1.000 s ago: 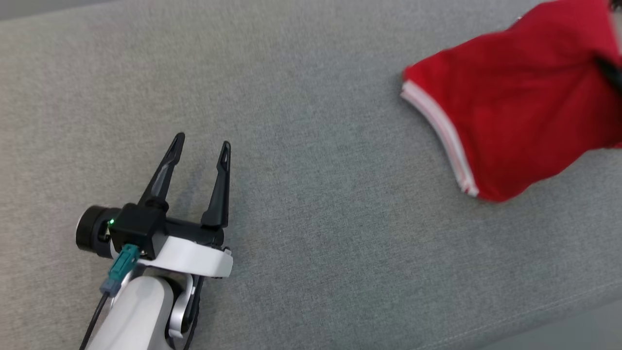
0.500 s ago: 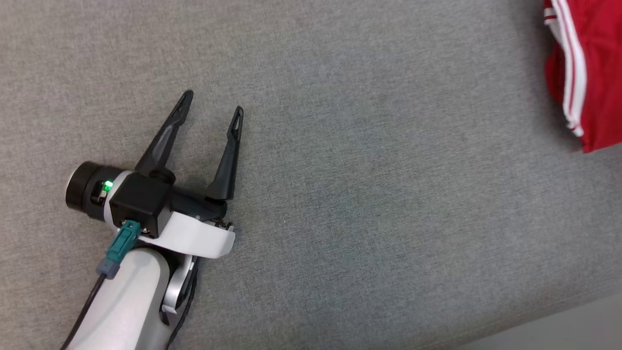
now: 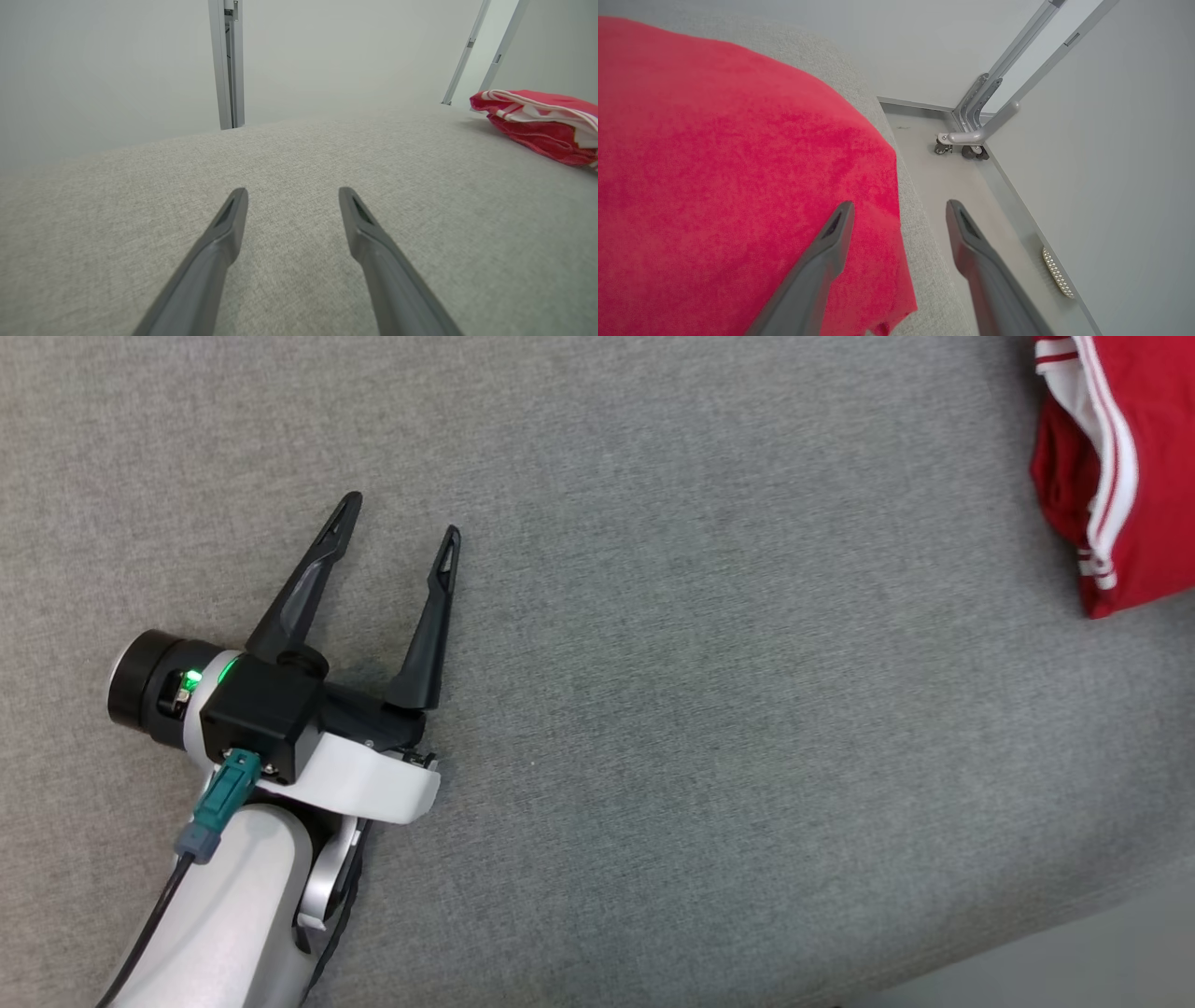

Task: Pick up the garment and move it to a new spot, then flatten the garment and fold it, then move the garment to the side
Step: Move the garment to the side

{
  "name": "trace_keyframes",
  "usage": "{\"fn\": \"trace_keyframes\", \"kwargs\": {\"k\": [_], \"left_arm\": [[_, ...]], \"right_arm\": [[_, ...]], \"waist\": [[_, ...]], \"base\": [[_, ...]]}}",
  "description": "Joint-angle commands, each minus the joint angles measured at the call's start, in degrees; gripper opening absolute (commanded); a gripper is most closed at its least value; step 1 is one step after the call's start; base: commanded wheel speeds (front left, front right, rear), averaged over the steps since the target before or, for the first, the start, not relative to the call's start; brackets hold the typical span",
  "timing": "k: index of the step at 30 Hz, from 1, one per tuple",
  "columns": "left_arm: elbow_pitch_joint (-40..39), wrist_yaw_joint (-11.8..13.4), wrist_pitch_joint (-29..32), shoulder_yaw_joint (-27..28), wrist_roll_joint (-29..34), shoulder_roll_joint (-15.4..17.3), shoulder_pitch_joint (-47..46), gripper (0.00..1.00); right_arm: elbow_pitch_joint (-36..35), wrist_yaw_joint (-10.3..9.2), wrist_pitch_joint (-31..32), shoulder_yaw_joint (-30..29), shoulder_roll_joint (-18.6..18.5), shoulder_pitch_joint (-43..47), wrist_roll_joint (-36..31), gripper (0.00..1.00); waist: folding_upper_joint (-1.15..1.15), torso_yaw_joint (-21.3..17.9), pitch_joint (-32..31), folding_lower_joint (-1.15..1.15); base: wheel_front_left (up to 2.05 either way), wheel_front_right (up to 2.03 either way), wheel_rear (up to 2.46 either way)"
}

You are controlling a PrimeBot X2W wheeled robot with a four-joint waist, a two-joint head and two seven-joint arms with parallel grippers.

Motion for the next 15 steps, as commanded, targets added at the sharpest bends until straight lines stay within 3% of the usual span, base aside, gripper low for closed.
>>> {"fn": "trace_keyframes", "kwargs": {"k": [1, 7, 15], "left_arm": [[1.7, 0.1, 0.2, -0.1, -0.3, 0.4, 1.2, 1.0], [2.3, 0.4, -0.7, 0.1, -1.4, 0.3, 2.5, 1.0], [3.7, 1.0, -1.8, 0.3, -3.0, -0.1, 5.7, 1.0]], "right_arm": [[-0.3, -0.01, -0.5, -1.3, 0.4, 1.2, 1.0, 1.0], [-7.7, -0.01, -0.5, -11.1, 4.5, 8.8, 0.7, 1.0], [-24.8, -0.01, -0.5, -23.5, 12.9, 22.7, -5.1, 1.0]], "waist": [[0.0, -0.5, -0.9, 0.0], [0.0, -2.1, -5.4, 0.0], [0.0, -2.0, -12.2, 0.0]], "base": [[0.0, 0.0, 0.0], [0.0, 0.0, 0.0], [0.0, 0.0, 0.0]]}}
